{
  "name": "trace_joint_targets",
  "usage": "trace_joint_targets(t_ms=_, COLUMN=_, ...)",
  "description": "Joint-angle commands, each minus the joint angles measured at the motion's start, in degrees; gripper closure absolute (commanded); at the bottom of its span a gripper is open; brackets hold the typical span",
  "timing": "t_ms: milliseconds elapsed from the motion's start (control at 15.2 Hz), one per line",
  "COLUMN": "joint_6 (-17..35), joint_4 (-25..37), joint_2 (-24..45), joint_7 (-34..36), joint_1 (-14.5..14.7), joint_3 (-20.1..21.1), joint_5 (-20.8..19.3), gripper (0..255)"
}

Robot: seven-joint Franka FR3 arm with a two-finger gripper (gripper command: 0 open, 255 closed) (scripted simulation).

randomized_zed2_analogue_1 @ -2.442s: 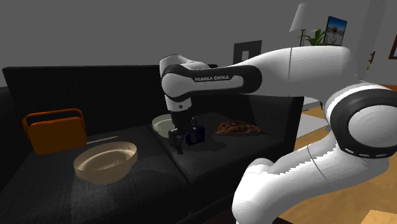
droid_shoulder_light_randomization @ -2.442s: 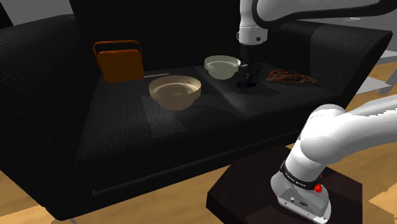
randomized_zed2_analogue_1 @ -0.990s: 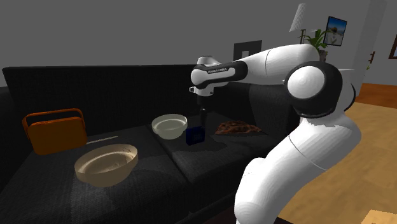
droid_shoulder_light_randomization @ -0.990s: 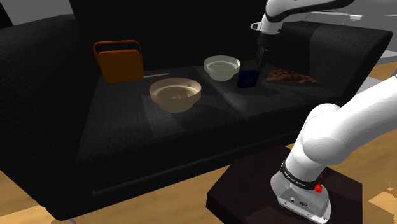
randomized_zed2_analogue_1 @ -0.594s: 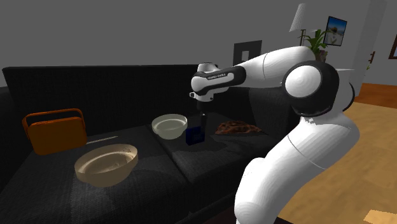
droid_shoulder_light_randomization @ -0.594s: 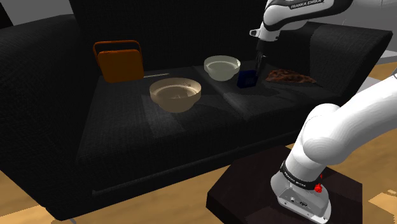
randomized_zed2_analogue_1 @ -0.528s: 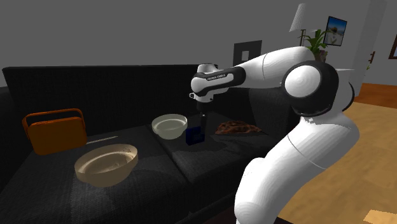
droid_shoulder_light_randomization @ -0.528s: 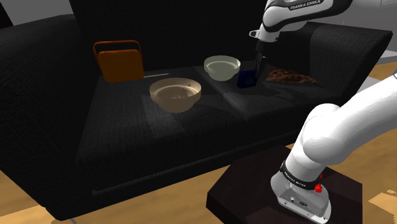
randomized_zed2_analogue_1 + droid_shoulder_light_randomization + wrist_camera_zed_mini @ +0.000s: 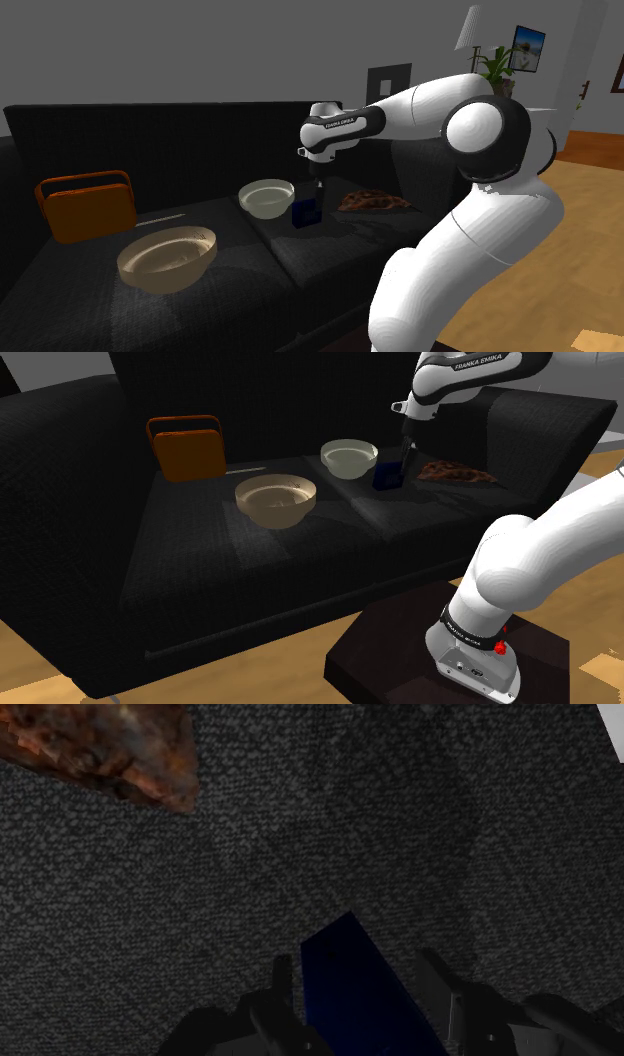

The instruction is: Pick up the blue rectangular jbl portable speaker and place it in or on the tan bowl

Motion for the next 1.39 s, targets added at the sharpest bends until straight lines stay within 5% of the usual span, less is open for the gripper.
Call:
trace_joint_targets(t_ms=0, joint_6=0.0, joint_4=0.0, joint_2=0.0, joint_7=0.0, joint_1=0.0, joint_3=0.0, joint_5=0.0, gripper=255)
trace_joint_targets(t_ms=528, joint_6=0.01, joint_4=0.0, joint_2=0.0, joint_7=0.0, joint_1=0.0, joint_3=-0.01, joint_5=0.0, gripper=255)
trace_joint_targets(t_ms=1320, joint_6=-9.09, joint_4=8.91, joint_2=-0.12, joint_7=-0.36, joint_1=0.62, joint_3=2.01, joint_5=1.39, gripper=255)
